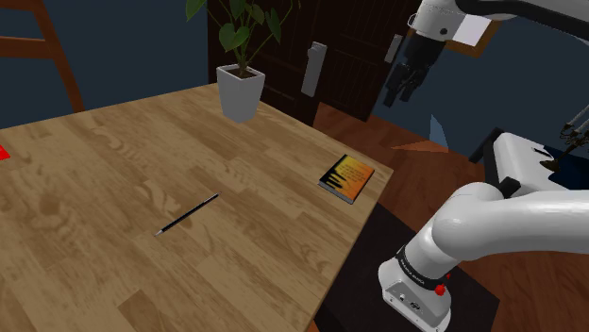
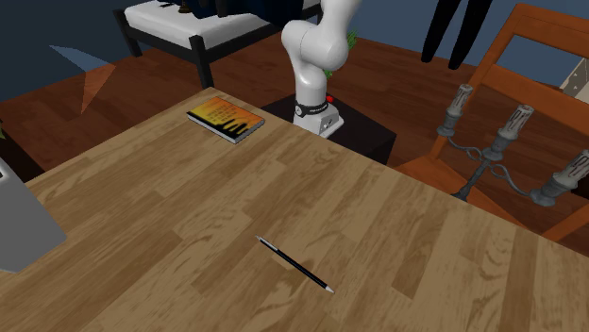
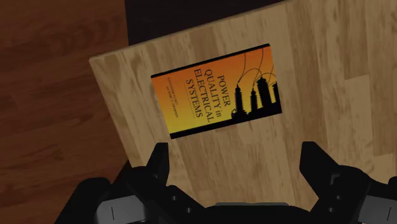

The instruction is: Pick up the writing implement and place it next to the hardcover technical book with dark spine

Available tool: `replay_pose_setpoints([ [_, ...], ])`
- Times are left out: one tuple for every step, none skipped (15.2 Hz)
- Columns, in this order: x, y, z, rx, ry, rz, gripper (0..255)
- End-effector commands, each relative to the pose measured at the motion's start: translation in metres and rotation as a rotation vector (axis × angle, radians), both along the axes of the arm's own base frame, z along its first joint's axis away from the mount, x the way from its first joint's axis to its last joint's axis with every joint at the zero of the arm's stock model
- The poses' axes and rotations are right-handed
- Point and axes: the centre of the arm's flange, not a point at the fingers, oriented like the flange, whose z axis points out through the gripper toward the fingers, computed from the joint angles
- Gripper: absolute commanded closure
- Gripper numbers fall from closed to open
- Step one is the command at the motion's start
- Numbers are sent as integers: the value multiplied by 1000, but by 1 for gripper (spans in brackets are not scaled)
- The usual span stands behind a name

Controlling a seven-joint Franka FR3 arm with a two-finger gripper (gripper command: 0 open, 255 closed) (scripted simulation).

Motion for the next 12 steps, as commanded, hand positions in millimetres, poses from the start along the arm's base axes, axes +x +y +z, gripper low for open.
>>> replay_pose_setpoints([
  [0, 0, 0, 0, 0, 0, 0],
  [-3, 12, -6, -1, 0, -33, 0],
  [-6, 23, -12, -2, 0, -66, 0],
  [-8, 35, -18, -3, 1, -99, 0],
  [-9, 47, -24, -4, 1, -132, 0],
  [-11, 59, -29, -5, 1, -164, 0],
  [-12, 71, -35, -6, 1, -197, 0],
  [-13, 83, -41, -7, 2, -230, 0],
  [-13, 95, -47, -8, 2, -263, 0],
  [-13, 107, -53, -9, 2, -296, 0],
  [-12, 119, -59, -9, 2, -329, 0],
  [-11, 131, -65, -10, 3, -362, 0],
])
